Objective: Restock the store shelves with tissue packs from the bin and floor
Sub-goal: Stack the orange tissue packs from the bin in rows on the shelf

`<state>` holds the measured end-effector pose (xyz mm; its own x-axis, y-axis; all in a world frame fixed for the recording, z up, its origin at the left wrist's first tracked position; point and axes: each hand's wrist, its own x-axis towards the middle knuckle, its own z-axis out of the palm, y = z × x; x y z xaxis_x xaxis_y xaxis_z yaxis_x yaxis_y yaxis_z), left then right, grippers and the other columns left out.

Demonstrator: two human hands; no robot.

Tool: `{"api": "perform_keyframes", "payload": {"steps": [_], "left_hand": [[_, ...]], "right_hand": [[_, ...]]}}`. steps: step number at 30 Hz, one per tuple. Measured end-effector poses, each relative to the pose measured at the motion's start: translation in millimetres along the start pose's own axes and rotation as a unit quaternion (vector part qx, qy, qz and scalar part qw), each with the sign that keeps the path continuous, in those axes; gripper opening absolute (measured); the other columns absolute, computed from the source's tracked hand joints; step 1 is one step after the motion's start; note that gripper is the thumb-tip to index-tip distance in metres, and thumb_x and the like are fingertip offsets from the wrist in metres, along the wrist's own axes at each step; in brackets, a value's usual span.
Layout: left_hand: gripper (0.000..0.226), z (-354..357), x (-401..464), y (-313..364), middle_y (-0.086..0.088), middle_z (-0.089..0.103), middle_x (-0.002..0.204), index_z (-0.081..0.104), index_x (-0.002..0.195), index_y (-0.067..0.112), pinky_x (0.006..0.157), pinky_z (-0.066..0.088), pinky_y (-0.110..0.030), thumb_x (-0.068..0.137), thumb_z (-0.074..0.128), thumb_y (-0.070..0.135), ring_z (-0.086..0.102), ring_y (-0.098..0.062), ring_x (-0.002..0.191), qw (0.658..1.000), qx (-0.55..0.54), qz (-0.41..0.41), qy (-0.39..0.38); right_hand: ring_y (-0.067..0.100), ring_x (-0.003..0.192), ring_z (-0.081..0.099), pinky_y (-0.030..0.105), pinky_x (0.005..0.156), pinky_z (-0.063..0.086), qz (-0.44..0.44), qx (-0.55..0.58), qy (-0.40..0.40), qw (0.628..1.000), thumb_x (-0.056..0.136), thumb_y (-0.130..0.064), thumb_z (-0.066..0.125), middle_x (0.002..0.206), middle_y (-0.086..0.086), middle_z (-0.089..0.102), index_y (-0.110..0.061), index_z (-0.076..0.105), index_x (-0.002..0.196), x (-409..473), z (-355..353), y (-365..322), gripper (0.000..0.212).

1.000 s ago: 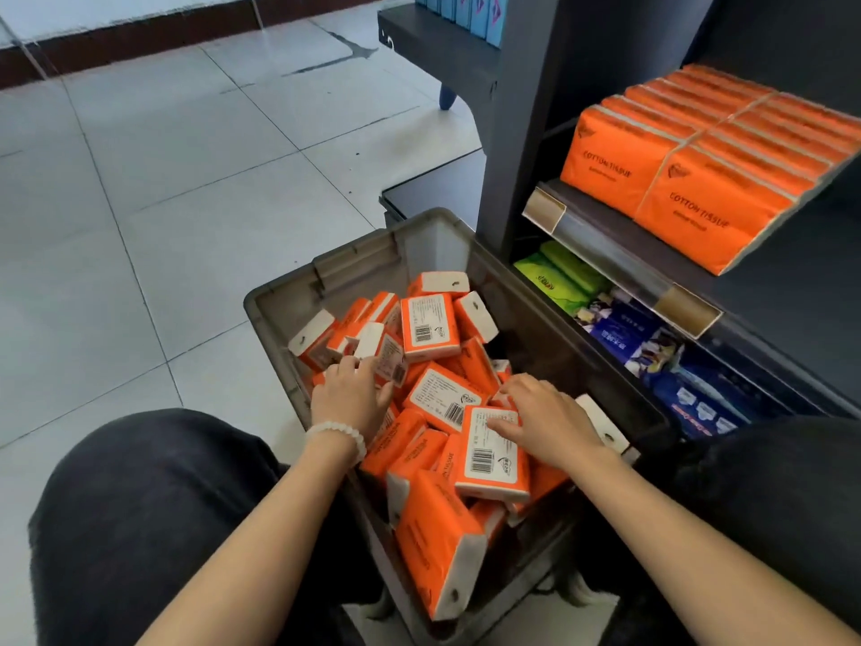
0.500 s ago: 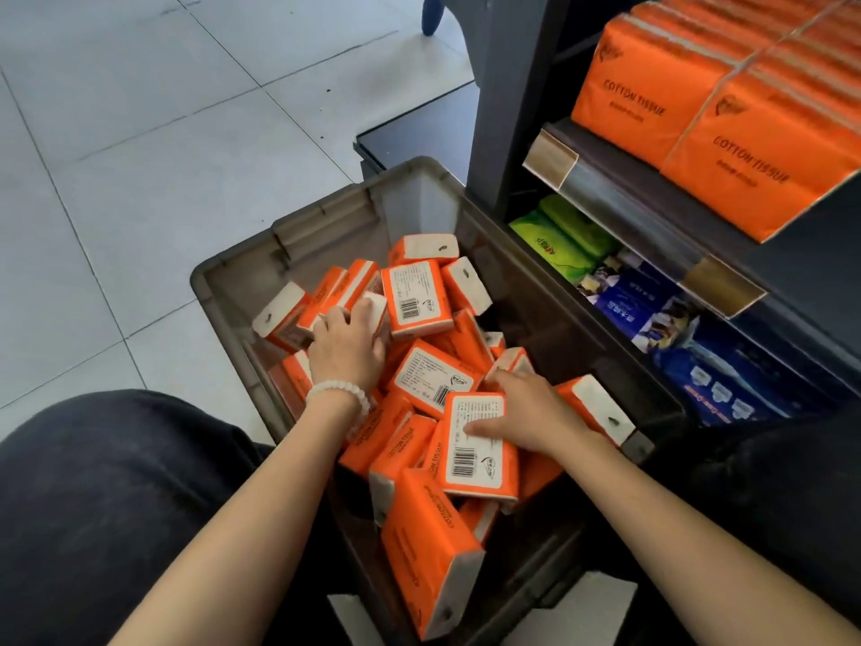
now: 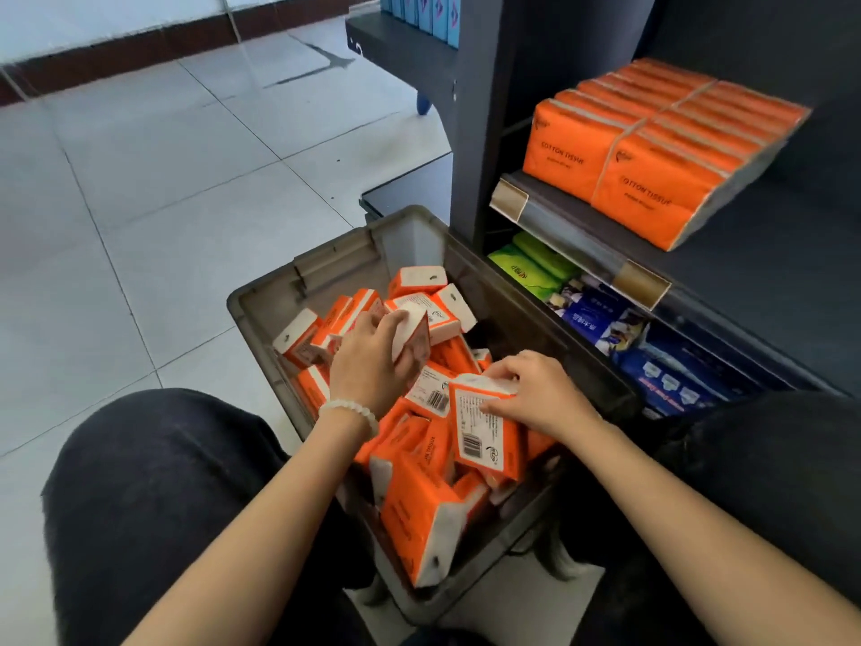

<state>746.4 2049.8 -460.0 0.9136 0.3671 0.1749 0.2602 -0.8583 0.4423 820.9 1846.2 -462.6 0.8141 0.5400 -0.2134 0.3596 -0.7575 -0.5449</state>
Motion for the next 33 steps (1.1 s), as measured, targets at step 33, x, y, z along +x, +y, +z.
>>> {"api": "perform_keyframes", "payload": {"steps": [33], "left_hand": [[0.032,32,58,350,-0.004,0.056,0.117,0.057,0.115,0.016,0.077,0.049,-0.043,0.087,0.059,0.032,0.058,-0.028,0.101,0.944,-0.068,0.324,0.000]], "right_hand": [[0.011,0.099,0.053,0.016,0.084,0.035,0.131,0.030,0.431,0.892,0.070,-0.016,0.081,0.106,-0.003,0.057,-0.017,0.059,0.117,-169,-267,155,0.052]]}}
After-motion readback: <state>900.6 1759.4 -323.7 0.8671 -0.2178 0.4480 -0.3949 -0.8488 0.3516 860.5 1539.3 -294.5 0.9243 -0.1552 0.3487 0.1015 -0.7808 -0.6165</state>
